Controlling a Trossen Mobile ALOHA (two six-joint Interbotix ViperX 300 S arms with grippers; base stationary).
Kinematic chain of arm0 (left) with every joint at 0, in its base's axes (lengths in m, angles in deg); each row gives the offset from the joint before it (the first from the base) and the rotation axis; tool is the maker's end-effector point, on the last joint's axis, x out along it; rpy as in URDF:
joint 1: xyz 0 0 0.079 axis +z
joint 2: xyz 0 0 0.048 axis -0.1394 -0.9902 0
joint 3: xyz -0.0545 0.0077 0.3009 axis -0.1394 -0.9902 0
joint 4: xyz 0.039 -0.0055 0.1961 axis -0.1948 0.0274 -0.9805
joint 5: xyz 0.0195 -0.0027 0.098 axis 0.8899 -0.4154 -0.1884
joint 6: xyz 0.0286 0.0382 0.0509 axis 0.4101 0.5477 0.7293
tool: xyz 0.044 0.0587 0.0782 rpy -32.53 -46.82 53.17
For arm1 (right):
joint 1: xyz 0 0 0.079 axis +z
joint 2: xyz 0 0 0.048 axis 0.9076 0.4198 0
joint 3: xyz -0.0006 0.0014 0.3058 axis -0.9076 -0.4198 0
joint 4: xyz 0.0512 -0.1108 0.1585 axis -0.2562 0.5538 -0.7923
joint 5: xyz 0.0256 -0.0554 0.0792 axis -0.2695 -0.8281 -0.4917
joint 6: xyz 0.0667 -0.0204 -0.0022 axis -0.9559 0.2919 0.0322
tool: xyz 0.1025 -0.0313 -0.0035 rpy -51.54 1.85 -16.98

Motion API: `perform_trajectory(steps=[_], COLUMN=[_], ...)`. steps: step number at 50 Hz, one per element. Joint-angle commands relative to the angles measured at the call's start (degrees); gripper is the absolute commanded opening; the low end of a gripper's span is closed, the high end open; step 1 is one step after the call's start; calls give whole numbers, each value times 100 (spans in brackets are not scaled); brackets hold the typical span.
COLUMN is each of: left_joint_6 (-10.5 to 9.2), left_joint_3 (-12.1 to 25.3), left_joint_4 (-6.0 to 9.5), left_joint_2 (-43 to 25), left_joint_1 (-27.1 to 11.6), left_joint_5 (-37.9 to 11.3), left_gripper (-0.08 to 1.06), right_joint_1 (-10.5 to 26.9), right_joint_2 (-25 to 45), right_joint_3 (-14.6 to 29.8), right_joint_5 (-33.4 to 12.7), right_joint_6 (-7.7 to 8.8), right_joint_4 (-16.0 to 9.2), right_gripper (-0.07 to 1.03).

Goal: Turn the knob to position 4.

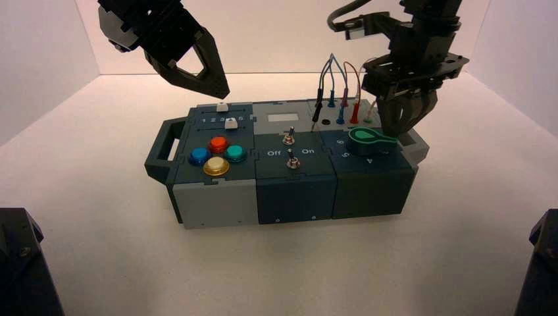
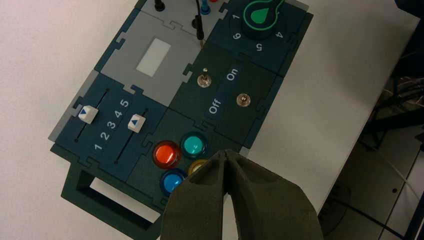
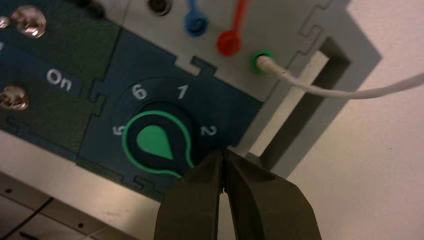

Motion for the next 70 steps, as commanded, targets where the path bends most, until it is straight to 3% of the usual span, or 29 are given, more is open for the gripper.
perform_trajectory(steps=[1,26,70], left_joint_6=[53,97,158], left_joint_3=[185,202,237], left_joint_4=[-9,-18,-18], left_joint_2=[18,18,18], left_joint_1=[-18,-18,-18], left_joint_5=[18,18,18], left_gripper=[-3,-3,-3], right_joint_1=[141,141,141], right_joint_2=[-35,-26,-9], right_joint_3=[176,325,193], right_joint_5=[-88,-712,-756], right_joint_6=[9,0,-141], right_joint_4=[-79,-211,-809], right_gripper=[-2,-2,-2])
